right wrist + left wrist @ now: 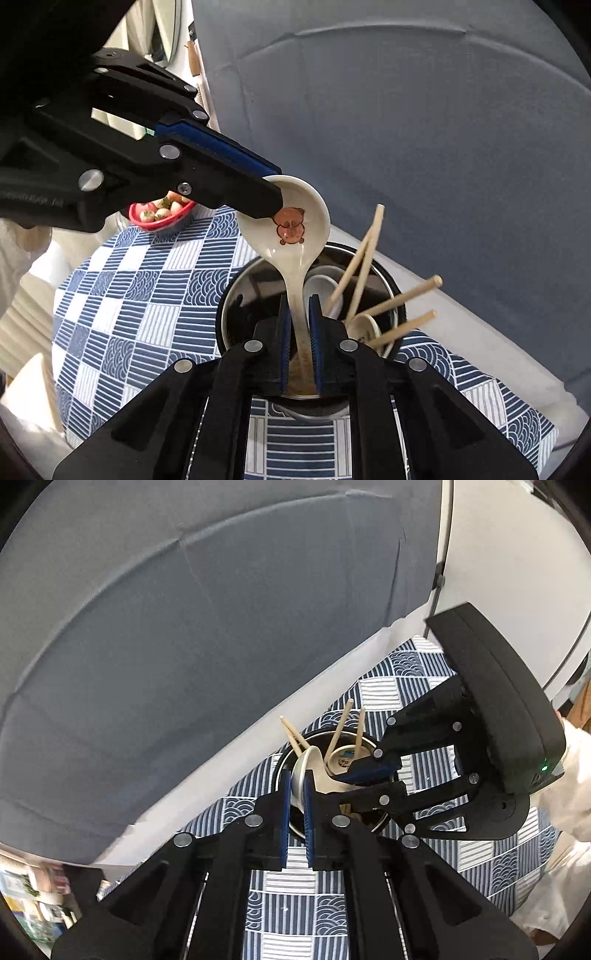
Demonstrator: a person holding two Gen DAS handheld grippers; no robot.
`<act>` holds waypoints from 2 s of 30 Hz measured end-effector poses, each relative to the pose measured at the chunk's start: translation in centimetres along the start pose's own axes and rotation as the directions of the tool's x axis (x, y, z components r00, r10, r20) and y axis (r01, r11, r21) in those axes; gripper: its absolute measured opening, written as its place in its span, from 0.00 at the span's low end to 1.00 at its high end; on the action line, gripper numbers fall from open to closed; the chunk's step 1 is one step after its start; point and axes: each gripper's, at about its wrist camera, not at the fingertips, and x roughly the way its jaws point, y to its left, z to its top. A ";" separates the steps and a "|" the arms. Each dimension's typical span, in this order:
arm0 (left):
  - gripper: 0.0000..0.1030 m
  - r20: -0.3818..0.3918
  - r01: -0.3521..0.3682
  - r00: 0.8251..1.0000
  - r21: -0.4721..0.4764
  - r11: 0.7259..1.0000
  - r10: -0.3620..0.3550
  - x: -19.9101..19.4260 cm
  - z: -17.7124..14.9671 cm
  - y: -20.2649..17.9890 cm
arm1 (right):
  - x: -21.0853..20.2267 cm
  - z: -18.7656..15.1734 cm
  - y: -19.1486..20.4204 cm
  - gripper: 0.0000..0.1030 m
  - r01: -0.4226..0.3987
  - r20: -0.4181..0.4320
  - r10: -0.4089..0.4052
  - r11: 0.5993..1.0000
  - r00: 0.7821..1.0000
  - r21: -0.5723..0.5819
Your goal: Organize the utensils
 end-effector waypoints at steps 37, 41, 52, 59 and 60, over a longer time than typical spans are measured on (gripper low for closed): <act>0.94 0.267 -0.277 0.813 -0.605 0.747 0.518 -15.1 -19.4 -11.3 | -17.9 -8.9 10.2 0.92 0.381 0.107 -0.424 0.880 0.899 0.284; 0.94 0.229 -0.259 0.822 -0.666 0.700 0.522 -15.2 -21.9 -14.0 | -19.8 -12.0 12.1 0.92 0.389 0.092 -0.443 0.855 0.892 0.344; 0.94 0.113 -0.284 0.878 -0.657 0.698 0.464 -14.1 -25.8 -18.5 | -21.4 -18.2 16.9 0.92 0.420 0.005 -0.460 0.814 0.888 0.400; 0.94 0.104 -0.306 0.867 -0.662 0.684 0.488 -14.7 -26.3 -19.4 | -21.8 -20.0 17.7 0.92 0.424 -0.009 -0.462 0.804 0.887 0.416; 0.94 0.105 -0.307 0.866 -0.660 0.685 0.489 -14.7 -26.3 -19.4 | -21.8 -20.1 17.8 0.92 0.423 -0.012 -0.460 0.805 0.888 0.417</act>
